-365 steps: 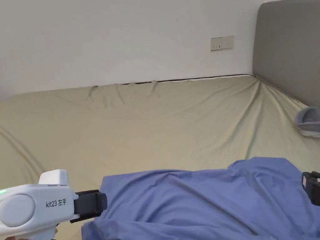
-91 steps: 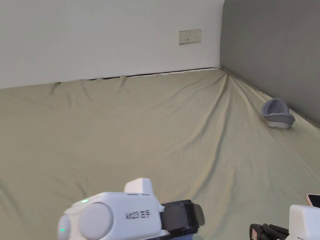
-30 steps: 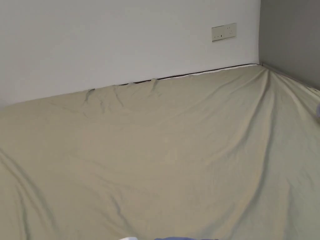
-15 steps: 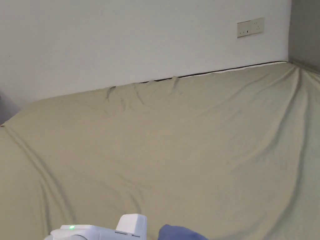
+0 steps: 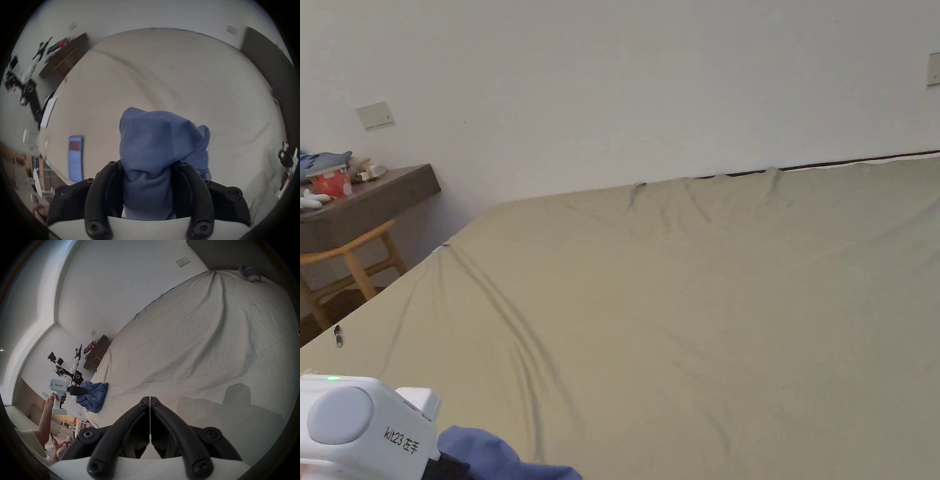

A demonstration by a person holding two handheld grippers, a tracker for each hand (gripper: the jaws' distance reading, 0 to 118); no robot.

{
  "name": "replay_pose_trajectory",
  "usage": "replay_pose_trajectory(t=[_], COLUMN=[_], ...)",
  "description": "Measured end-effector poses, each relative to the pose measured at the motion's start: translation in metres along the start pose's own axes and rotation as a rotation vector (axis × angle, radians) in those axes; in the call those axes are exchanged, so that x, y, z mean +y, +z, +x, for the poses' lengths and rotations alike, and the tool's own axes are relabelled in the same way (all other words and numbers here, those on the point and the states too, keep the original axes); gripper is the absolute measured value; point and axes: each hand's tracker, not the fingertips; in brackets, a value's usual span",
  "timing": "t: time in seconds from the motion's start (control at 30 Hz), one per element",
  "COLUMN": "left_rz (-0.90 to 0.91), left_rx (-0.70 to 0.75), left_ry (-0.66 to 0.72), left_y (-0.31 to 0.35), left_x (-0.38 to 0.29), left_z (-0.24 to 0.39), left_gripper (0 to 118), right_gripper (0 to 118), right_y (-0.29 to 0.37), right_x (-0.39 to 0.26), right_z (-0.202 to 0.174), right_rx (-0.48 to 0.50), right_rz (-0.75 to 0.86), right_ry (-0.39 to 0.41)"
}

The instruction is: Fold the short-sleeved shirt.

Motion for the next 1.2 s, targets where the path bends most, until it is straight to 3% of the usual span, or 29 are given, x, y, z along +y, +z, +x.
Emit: replay_pose_trajectory(t=[0.17, 0.27, 0.4, 0.47, 0.5, 0.53, 0.57, 0.6, 0.7, 0.77, 0.83, 0.9, 1.03, 1.1, 1.2], left_rz=[-0.069, -0.127, -0.099, 0.000, 0.058, 0.129, 0.230, 0.308, 0.549, 0.677, 0.797, 0.909, 0.776, 0.678, 0.590], left_rx=[-0.046, -0.022, -0.028, 0.054, 0.114, 0.149, 0.163, 0.115, -0.083, -0.171, -0.235, -0.321, -0.503, -0.493, -0.497], left_ry=[0.123, 0.113, 0.108, 0.131, 0.145, 0.146, 0.112, 0.029, -0.071, -0.053, -0.052, -0.044, -0.021, -0.041, -0.073], left_y=[-0.042, -0.046, 0.000, 0.035, 0.057, 0.080, 0.103, 0.127, 0.182, 0.213, 0.236, 0.241, 0.205, 0.180, 0.157], left_x=[-0.008, -0.008, -0.006, -0.006, -0.008, -0.015, -0.020, -0.026, -0.043, -0.056, -0.074, -0.092, -0.117, -0.138, -0.168], left_z=[-0.027, -0.034, -0.053, -0.057, -0.052, -0.041, -0.029, -0.013, 0.026, 0.063, 0.102, 0.142, 0.208, 0.242, 0.268], left_gripper=[58, 79, 80, 80, 76, 64, 40, 2, 2, 2, 2, 2, 2, 2, 2], right_gripper=[0, 0, 0, 0, 0, 0, 0, 0, 0, 0, 0, 0, 0, 0, 0], right_y=[-0.016, -0.017, -0.011, -0.007, -0.005, -0.002, 0.002, 0.007, 0.024, 0.040, 0.052, 0.064, 0.075, 0.078, 0.091], right_x=[-0.002, -0.001, 0.006, 0.011, 0.013, 0.015, 0.017, 0.020, 0.026, 0.031, 0.030, 0.024, 0.010, 0.000, -0.019], right_z=[-0.011, -0.018, -0.026, -0.034, -0.039, -0.046, -0.054, -0.063, -0.097, -0.123, -0.149, -0.165, -0.166, -0.156, -0.138], right_rx=[-0.003, 0.008, -0.010, -0.022, -0.038, -0.067, -0.096, -0.122, -0.255, -0.335, -0.417, -0.488, -0.529, -0.595, -0.547], right_rz=[-0.003, -0.018, 0.009, 0.024, 0.029, 0.035, 0.054, 0.077, 0.223, 0.293, 0.355, 0.478, 0.575, 0.499, 0.469], right_ry=[-0.031, -0.010, 0.014, 0.055, 0.083, 0.110, 0.146, 0.177, 0.264, 0.352, 0.491, 0.524, 0.538, 0.536, 0.507])
